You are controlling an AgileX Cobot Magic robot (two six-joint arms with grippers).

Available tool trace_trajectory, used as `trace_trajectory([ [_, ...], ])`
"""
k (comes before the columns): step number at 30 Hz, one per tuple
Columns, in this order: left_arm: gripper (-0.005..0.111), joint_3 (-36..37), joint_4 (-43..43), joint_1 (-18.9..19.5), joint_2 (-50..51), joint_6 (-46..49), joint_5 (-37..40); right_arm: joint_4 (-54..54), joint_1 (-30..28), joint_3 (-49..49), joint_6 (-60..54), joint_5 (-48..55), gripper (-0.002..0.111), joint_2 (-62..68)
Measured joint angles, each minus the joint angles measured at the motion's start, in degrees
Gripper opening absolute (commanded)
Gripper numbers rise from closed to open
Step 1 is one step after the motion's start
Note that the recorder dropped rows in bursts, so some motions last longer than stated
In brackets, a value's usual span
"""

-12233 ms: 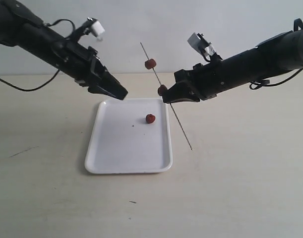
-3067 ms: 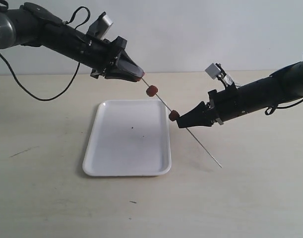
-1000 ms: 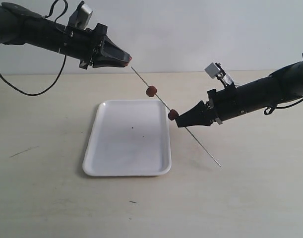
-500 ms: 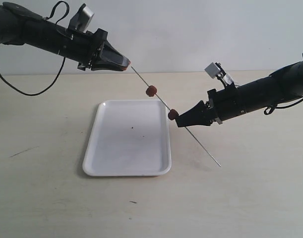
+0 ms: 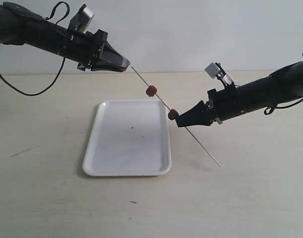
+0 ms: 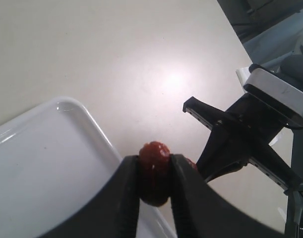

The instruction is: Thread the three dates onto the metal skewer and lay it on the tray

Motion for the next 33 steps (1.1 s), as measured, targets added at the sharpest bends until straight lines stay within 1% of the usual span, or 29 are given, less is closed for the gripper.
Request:
trace_trajectory([
  [12, 0.023, 0.0, 0.0, -0.13, 0.0, 0.05, 0.0, 0.63, 1.62, 0.0, 0.0, 0.0, 0.0, 0.0],
  [14, 0.023, 0.0, 0.12, -0.53, 0.0, 0.05, -0.24, 0.72, 1.62, 0.0, 0.0, 0.0, 0.0, 0.0],
  [20, 0.023, 0.0, 0.47, -4.07, 0.0, 0.05, -1.41, 1.17, 1.62, 0.0, 0.0, 0.0, 0.0, 0.0],
  [24, 0.023, 0.0, 1.61, -5.59, 0.73, -0.08, -1.18, 2.55, 1.62, 0.0, 0.0, 0.0, 0.0, 0.0],
  [33, 0.023, 0.0, 2.4, -5.83, 0.82, -1.09, -1.07, 4.89, 1.62, 0.0, -0.57, 0.0, 0.0, 0.0],
])
